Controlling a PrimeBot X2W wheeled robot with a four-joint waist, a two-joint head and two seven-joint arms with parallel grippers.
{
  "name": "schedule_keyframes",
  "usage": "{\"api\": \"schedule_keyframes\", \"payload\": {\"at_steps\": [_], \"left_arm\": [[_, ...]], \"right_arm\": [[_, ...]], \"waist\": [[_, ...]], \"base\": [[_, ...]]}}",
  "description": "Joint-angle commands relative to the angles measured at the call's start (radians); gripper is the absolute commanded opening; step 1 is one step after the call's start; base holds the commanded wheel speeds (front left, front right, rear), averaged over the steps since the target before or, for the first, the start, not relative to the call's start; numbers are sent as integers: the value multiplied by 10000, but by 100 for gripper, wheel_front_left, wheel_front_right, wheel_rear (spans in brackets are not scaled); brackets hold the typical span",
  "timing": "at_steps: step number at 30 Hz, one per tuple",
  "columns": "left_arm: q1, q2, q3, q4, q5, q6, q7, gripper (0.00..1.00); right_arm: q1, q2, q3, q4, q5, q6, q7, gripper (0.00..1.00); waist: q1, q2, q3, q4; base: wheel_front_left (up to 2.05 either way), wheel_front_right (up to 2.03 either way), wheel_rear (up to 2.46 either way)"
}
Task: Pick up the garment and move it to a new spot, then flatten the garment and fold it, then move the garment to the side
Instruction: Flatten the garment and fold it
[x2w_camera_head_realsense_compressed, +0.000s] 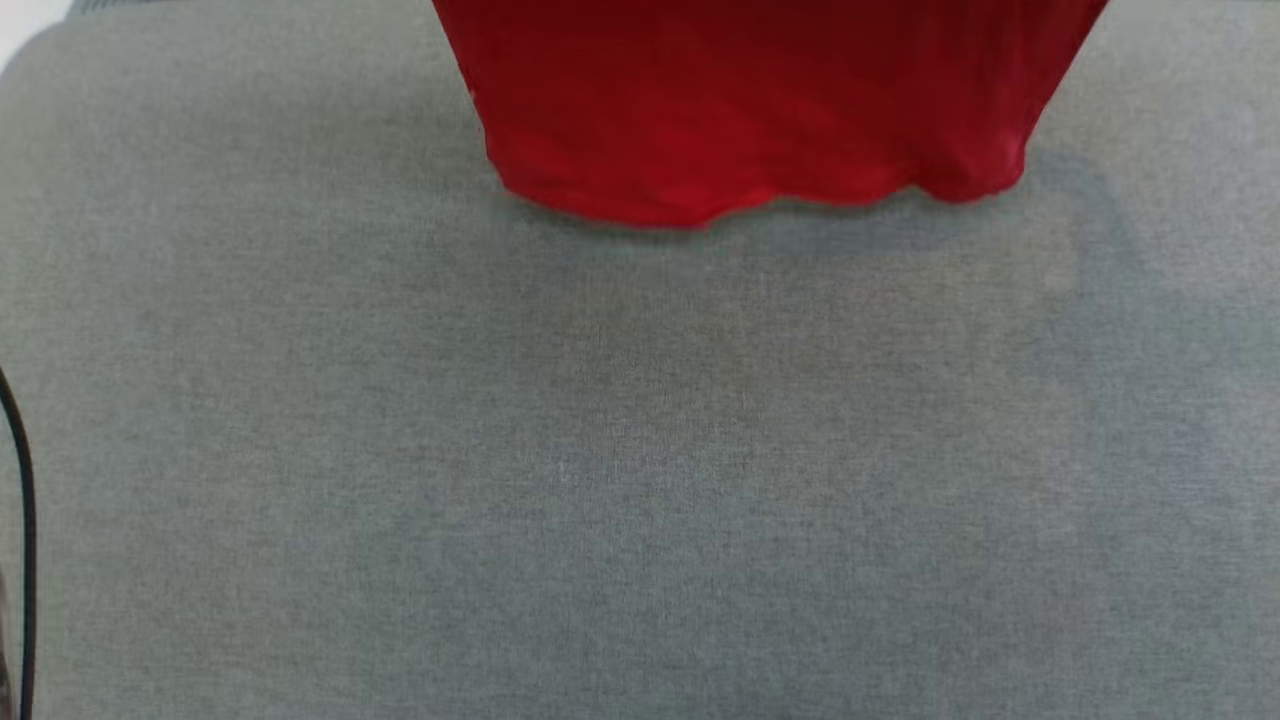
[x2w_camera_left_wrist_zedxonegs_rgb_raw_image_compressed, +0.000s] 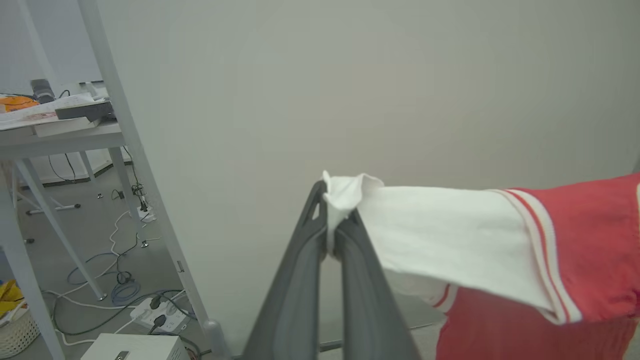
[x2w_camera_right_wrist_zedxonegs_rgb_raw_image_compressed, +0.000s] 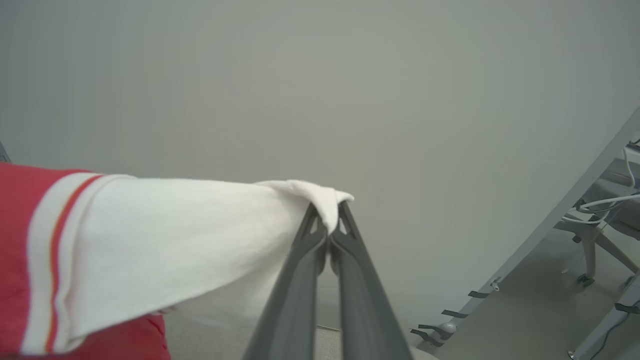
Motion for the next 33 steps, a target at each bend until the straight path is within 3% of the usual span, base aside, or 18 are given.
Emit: {"api": "schedule_keyframes", "payload": {"at_steps": [1, 10, 17, 24, 33], "left_arm": [[-655, 119, -68, 348, 143, -81, -129, 0], [-4353, -141, -517, 3203, 803, -331, -1774, 0], [-5712, -446, -745, 5245, 1146, -430, -3593, 0], [-4886, -724, -1451, 6513, 997, -552, -4661, 0], [-1675, -907, -2287, 7261, 252, -579, -5556, 0]], "right_arm": [[-567, -15, 170, 300, -164, -6, -286, 0], [-4053, 443, 692, 3035, -1381, -6, -2589, 0], [-5314, 747, 895, 4987, -2138, -6, -4329, 0], [-4783, 1046, 1233, 6349, -2125, -6, -5272, 0], [-2281, 1041, 1822, 7297, -1262, -6, -5608, 0]], "waist": [[-1, 0, 1392, -71], [-1, 0, 2937, -104], [-1, 0, 3505, 19], [-1, 0, 3304, 176], [-1, 0, 1912, 252]], "base": [[0, 0, 0], [0, 0, 0], [0, 0, 0], [0, 0, 0], [0, 0, 0]]}}
